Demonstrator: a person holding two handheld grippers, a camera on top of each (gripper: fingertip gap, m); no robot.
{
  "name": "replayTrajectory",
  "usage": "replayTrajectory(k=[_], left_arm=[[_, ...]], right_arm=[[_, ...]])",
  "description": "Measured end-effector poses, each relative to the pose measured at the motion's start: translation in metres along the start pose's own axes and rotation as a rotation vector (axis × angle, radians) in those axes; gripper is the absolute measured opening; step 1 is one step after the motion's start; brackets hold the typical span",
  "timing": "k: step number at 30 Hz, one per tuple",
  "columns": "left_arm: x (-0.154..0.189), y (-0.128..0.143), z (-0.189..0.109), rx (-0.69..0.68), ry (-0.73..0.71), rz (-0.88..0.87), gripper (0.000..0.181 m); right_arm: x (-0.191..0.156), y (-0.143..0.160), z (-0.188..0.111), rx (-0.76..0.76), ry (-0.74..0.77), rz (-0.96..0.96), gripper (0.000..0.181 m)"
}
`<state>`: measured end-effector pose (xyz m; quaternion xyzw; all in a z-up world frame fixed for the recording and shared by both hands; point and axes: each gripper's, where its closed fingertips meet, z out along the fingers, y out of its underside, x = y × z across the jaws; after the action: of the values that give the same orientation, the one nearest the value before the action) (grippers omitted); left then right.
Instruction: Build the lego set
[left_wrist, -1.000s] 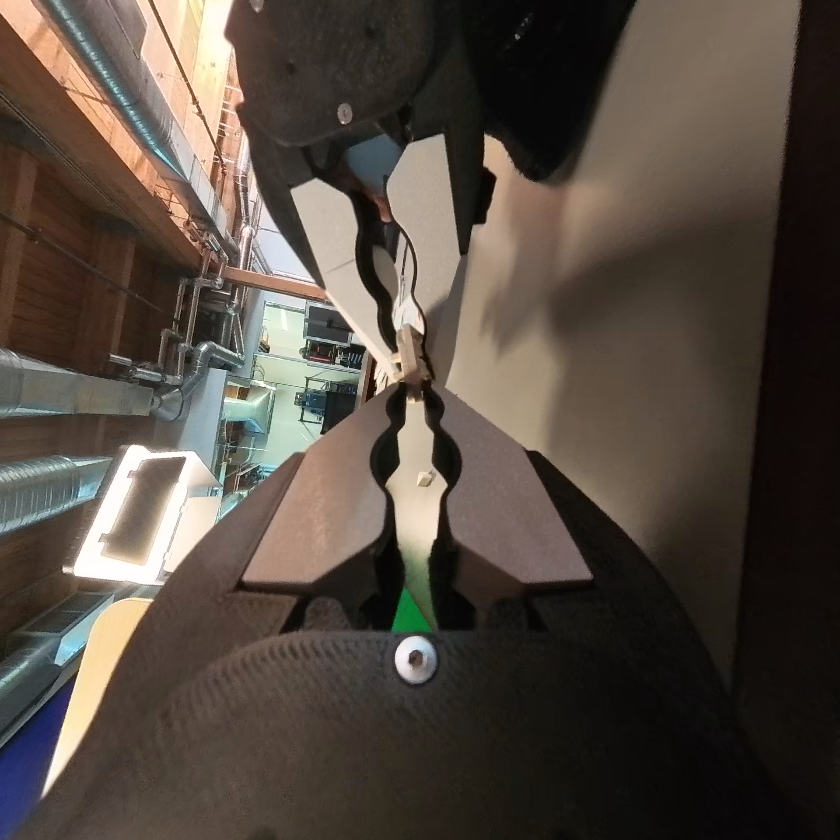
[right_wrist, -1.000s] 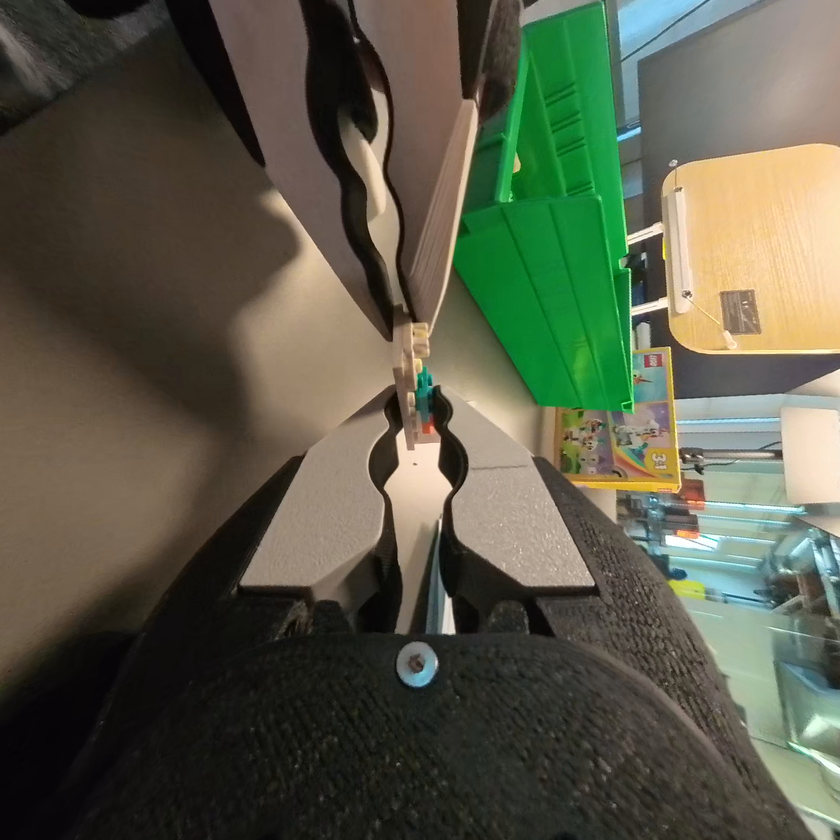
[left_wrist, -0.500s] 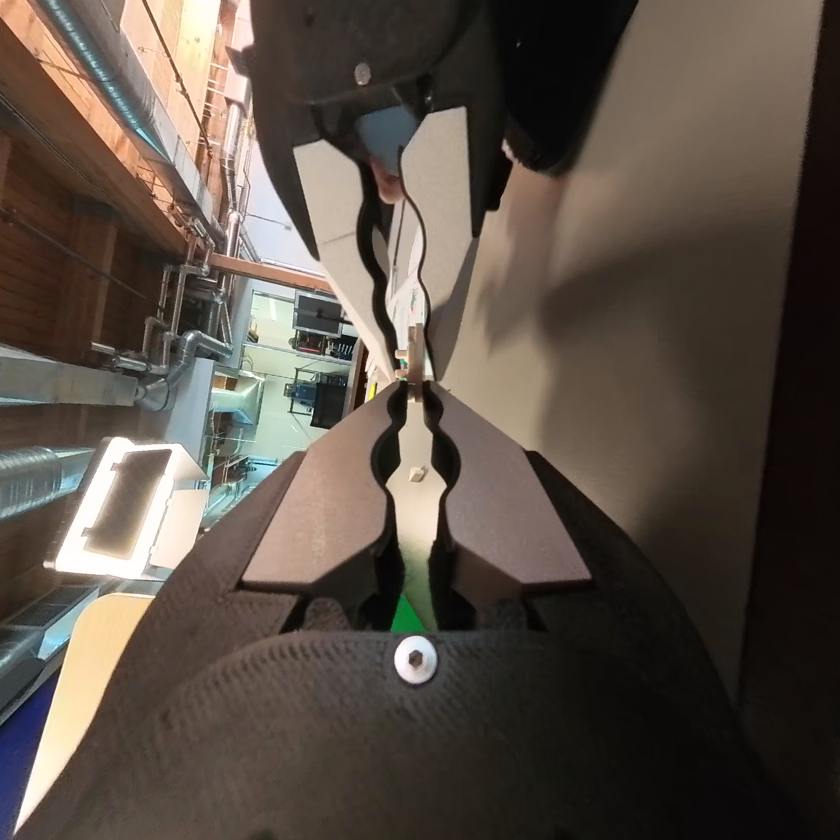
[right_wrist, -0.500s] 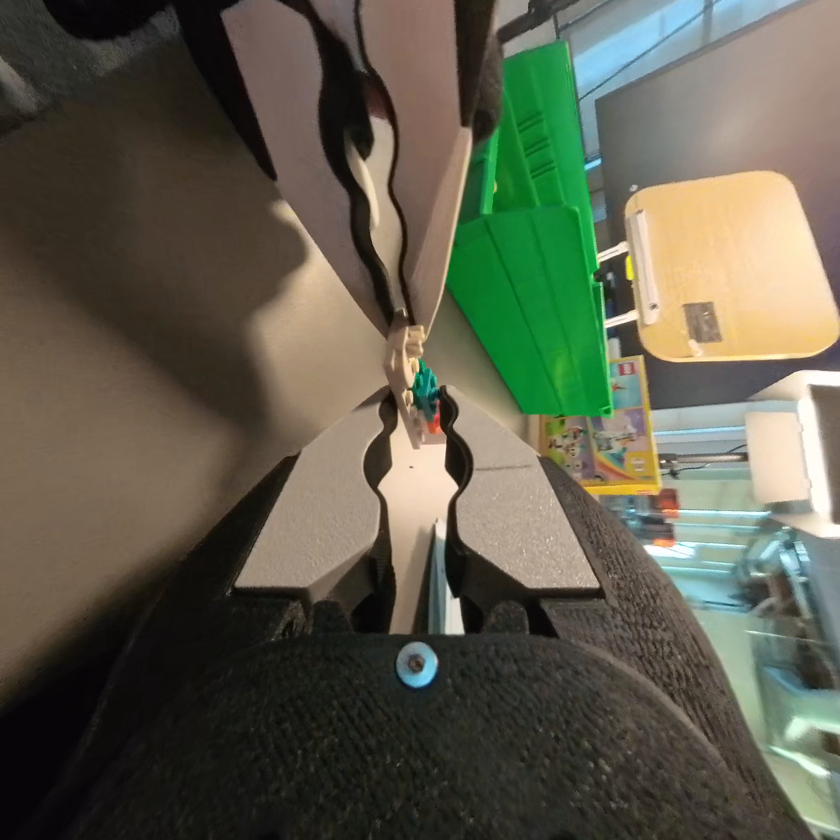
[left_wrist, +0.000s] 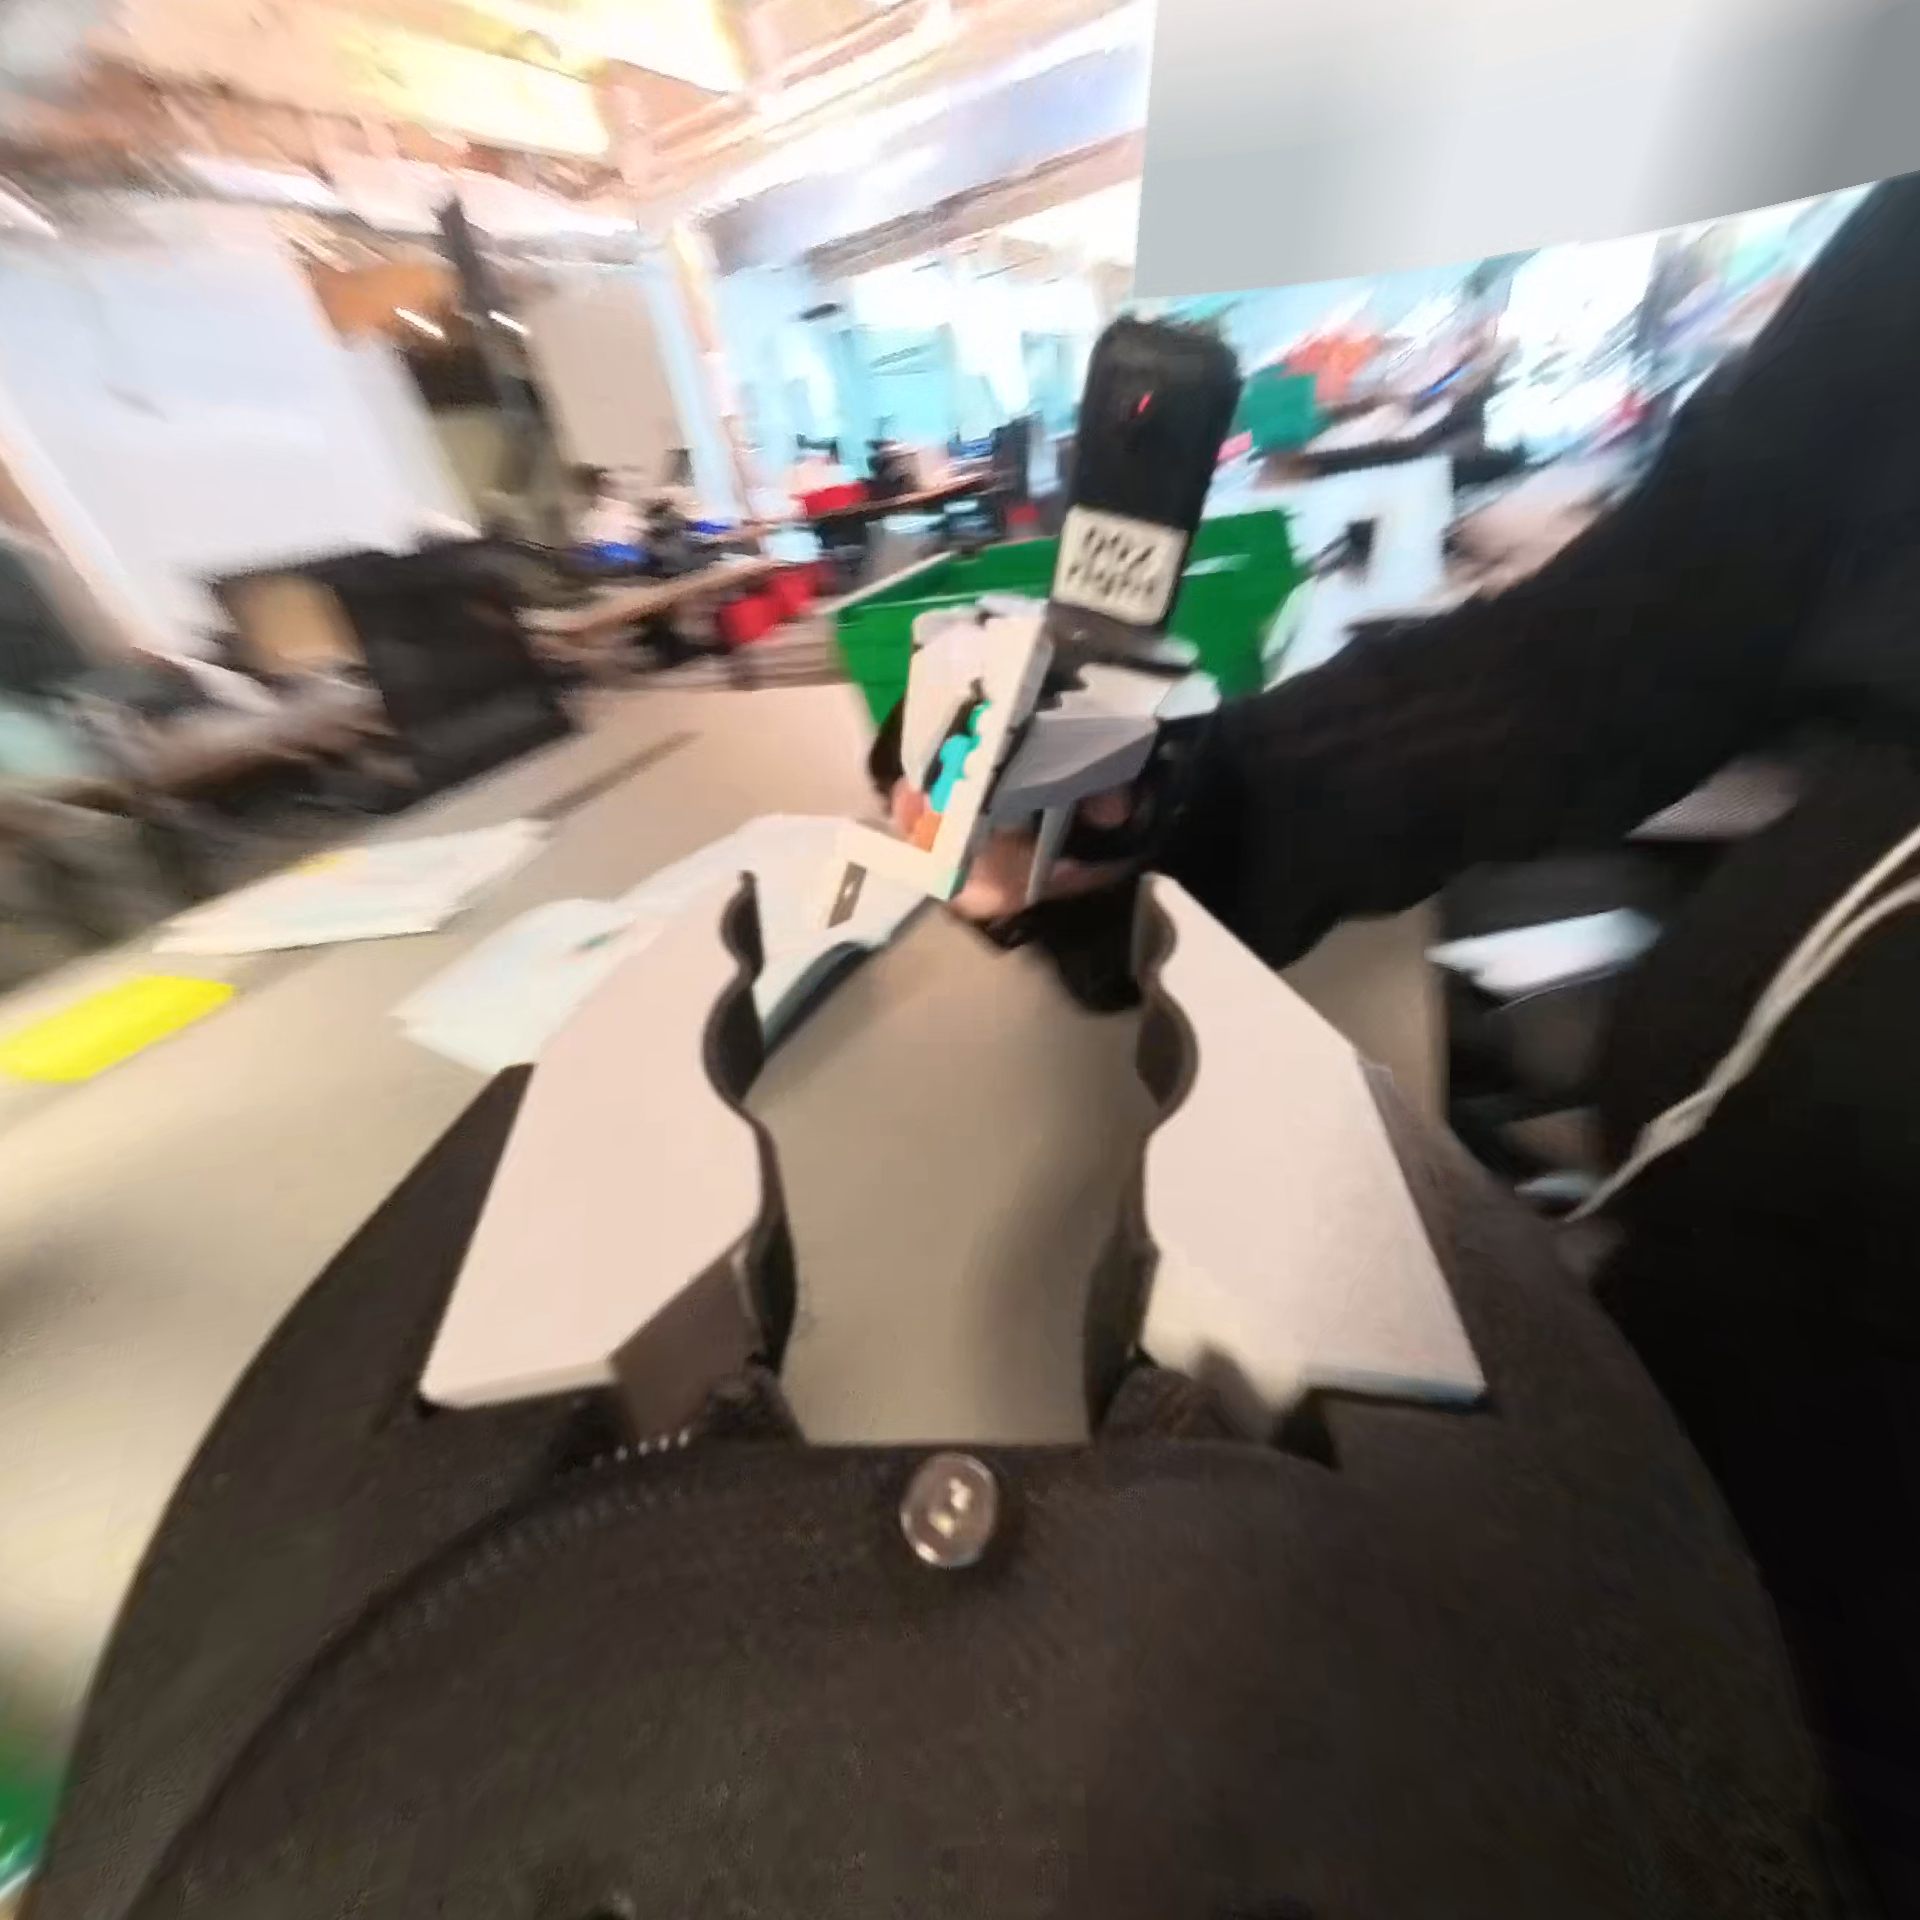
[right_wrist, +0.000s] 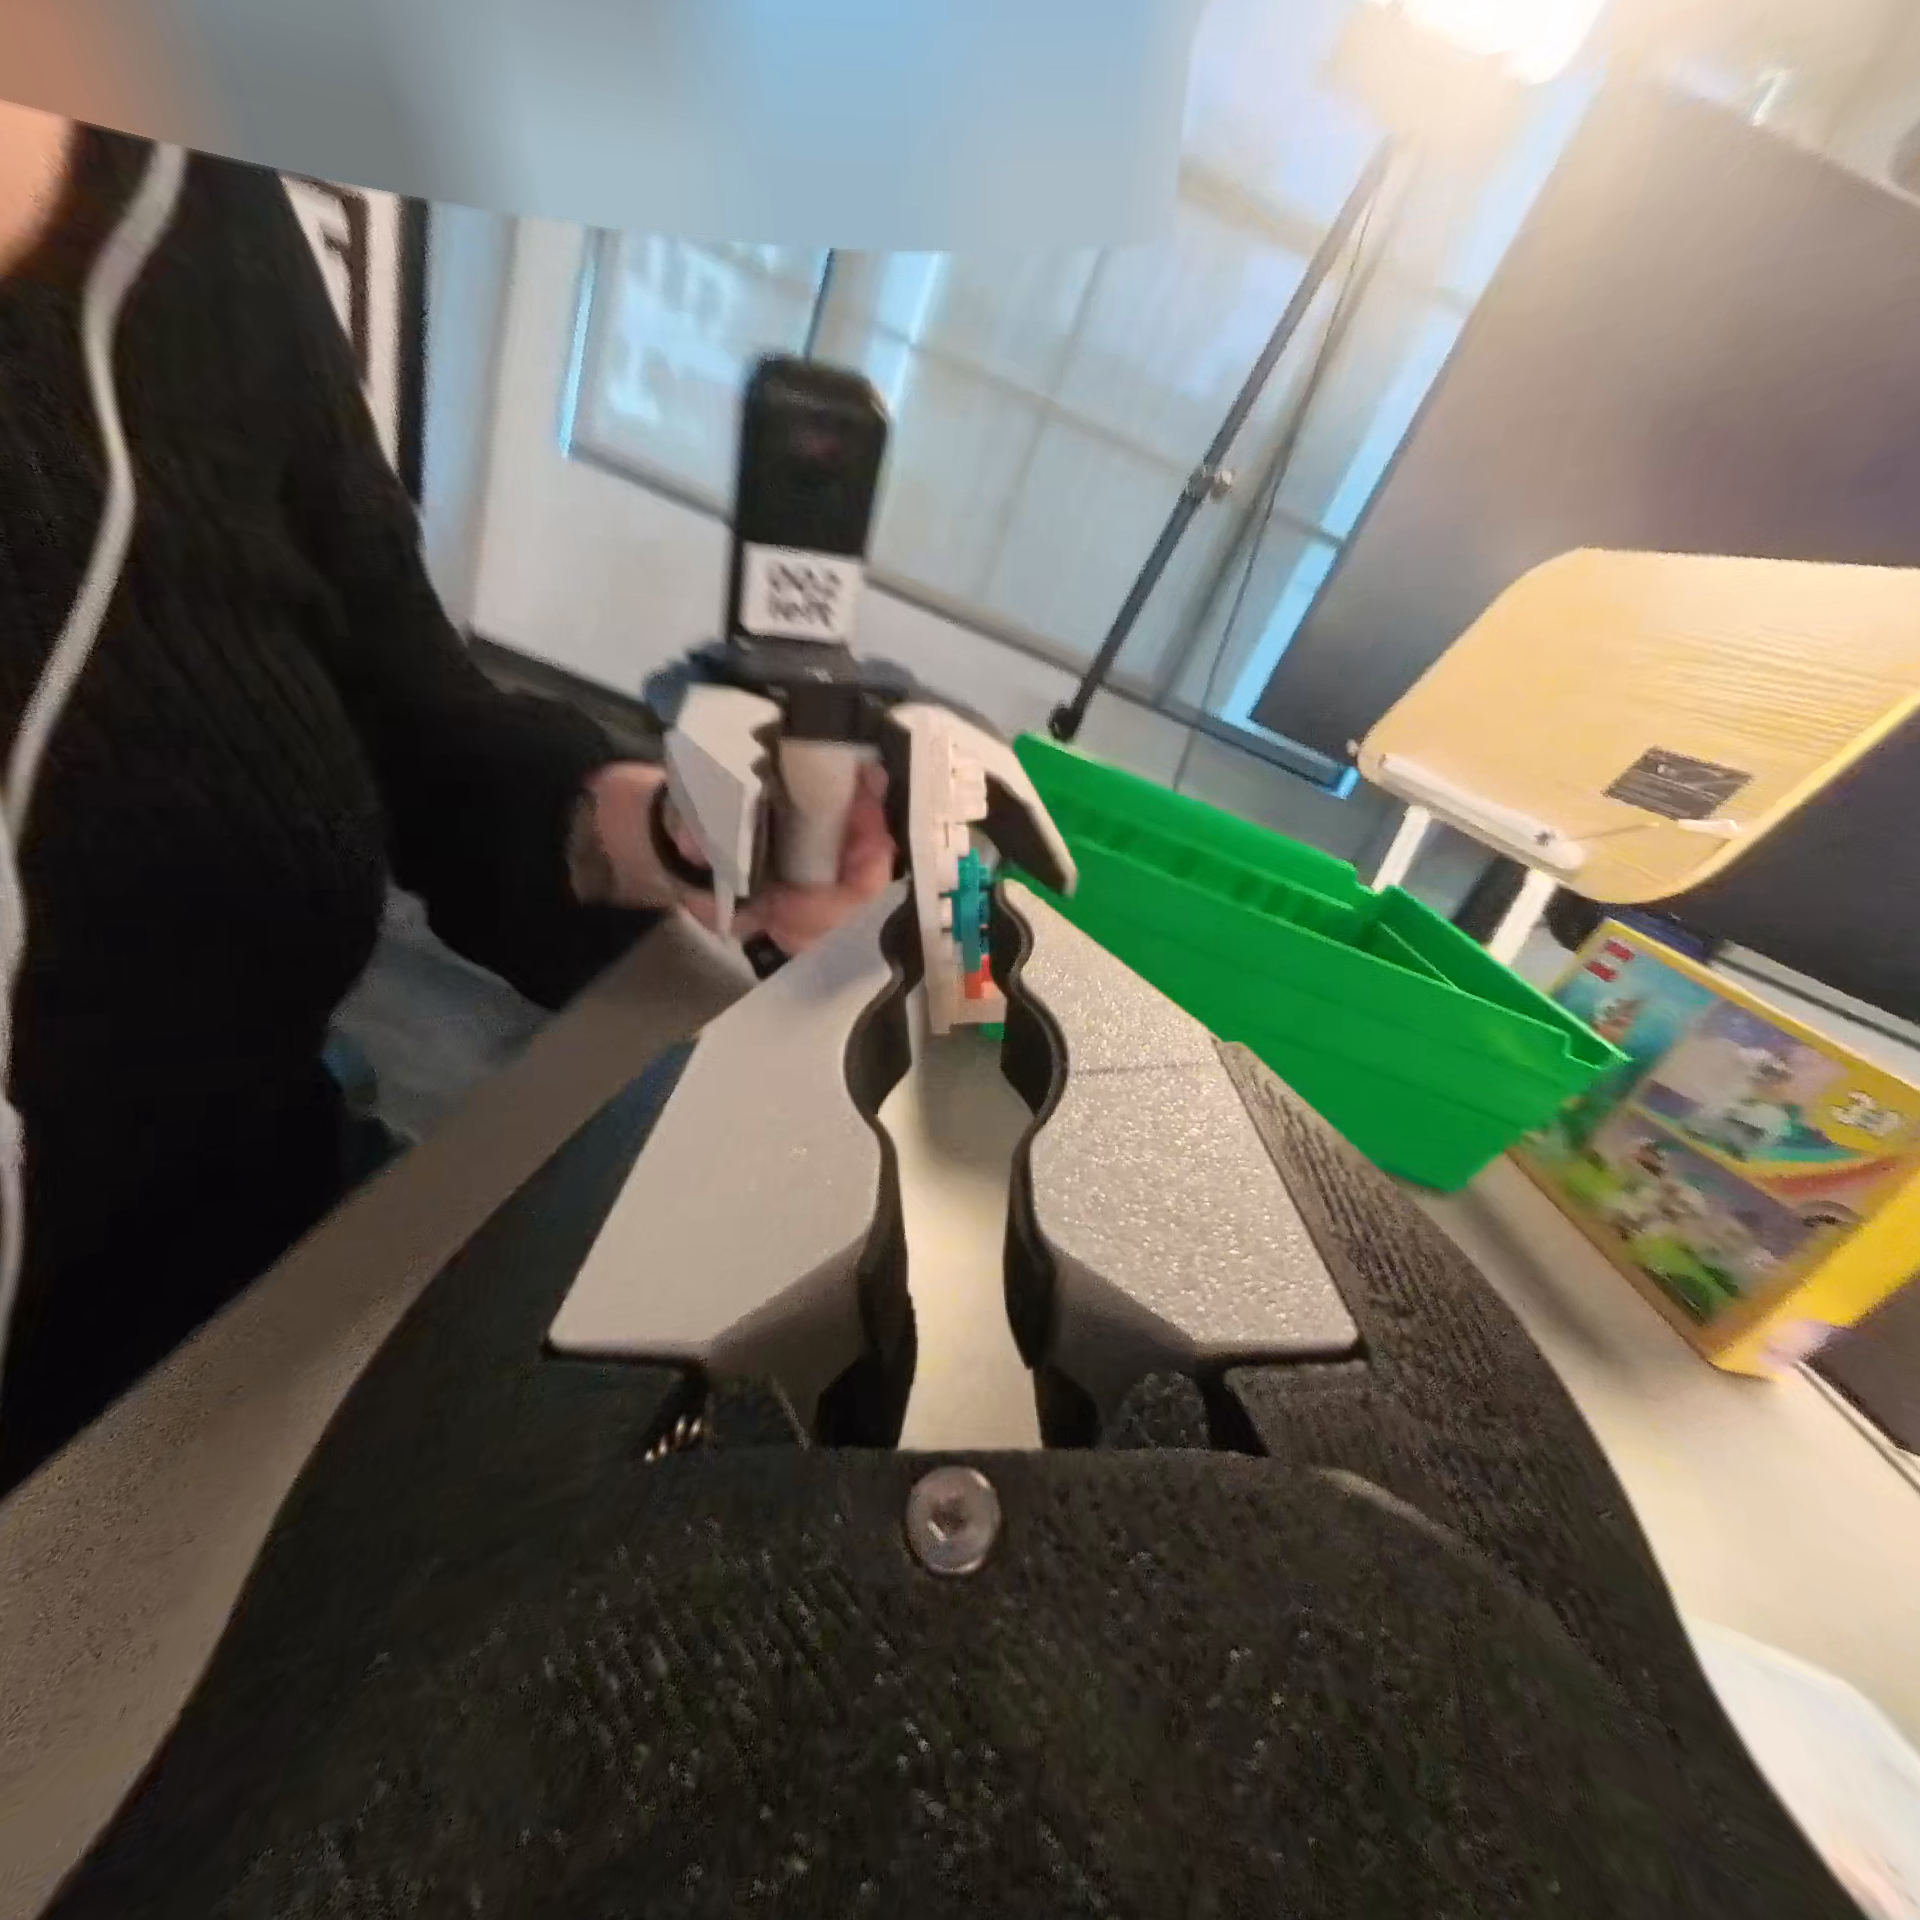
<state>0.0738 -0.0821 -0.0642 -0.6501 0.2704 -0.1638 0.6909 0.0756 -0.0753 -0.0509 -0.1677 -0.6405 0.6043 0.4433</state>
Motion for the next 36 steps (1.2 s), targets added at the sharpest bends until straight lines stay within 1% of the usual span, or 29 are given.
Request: replayTrajectory(k=[1, 3, 6, 8, 9, 10, 13, 15, 17, 18, 20, 31, 33, 36], left_arm=[[0.0, -0.003, 0.005, 0.006, 0.042, -0.049, 0.073], [-0.001, -0.006, 0.013, 0.021, 0.099, -0.094, 0.07], [0.002, -0.01, 0.022, 0.056, 0.173, -0.091, 0.056], [0.006, -0.013, 0.026, 0.08, 0.213, -0.076, 0.043], [0.006, -0.014, 0.028, 0.085, 0.221, -0.06, 0.034], [0.006, -0.016, 0.029, 0.091, 0.228, -0.042, 0.032], [0.001, -0.012, 0.031, 0.056, 0.215, 0.057, 0.029], [-0.005, -0.003, 0.033, 0.005, 0.169, 0.135, 0.029], [-0.005, 0.005, 0.035, -0.036, 0.15, 0.196, 0.029], [-0.005, 0.008, 0.036, -0.055, 0.144, 0.224, 0.029], [-0.003, 0.012, 0.036, -0.079, 0.146, 0.273, 0.029], [0.009, 0.025, 0.038, -0.136, 0.204, 0.319, 0.028], [0.006, 0.026, 0.038, -0.135, 0.195, 0.315, 0.028], [-0.005, 0.029, 0.039, -0.147, 0.155, 0.272, 0.029]], right_arm=[[-0.002, -0.006, -0.001, 0.03, -0.011, 0.02, 0.01], [-0.005, -0.015, -0.003, 0.069, -0.032, 0.041, 0.01], [-0.008, -0.024, -0.006, 0.098, -0.052, 0.042, 0.01], [-0.01, -0.027, -0.007, 0.106, -0.061, 0.041, 0.01], [-0.01, -0.029, -0.008, 0.114, -0.063, 0.047, 0.01], [-0.009, -0.03, -0.009, 0.121, -0.059, 0.051, 0.01], [-0.005, -0.027, -0.011, 0.082, -0.046, 0.042, 0.01], [-0.001, -0.014, -0.013, -0.02, -0.022, 0.004, 0.011], [-0.002, 0.002, -0.015, -0.143, -0.02, -0.078, 0.018], [-0.004, 0.006, -0.015, -0.181, -0.029, -0.111, 0.02], [-0.008, 0.01, -0.016, -0.214, -0.047, -0.139, 0.013], [-0.021, 0.021, -0.02, -0.353, -0.149, -0.186, 0.01], [-0.02, 0.022, -0.02, -0.346, -0.138, -0.179, 0.01], [-0.01, 0.027, -0.019, -0.317, -0.07, -0.151, 0.011]])
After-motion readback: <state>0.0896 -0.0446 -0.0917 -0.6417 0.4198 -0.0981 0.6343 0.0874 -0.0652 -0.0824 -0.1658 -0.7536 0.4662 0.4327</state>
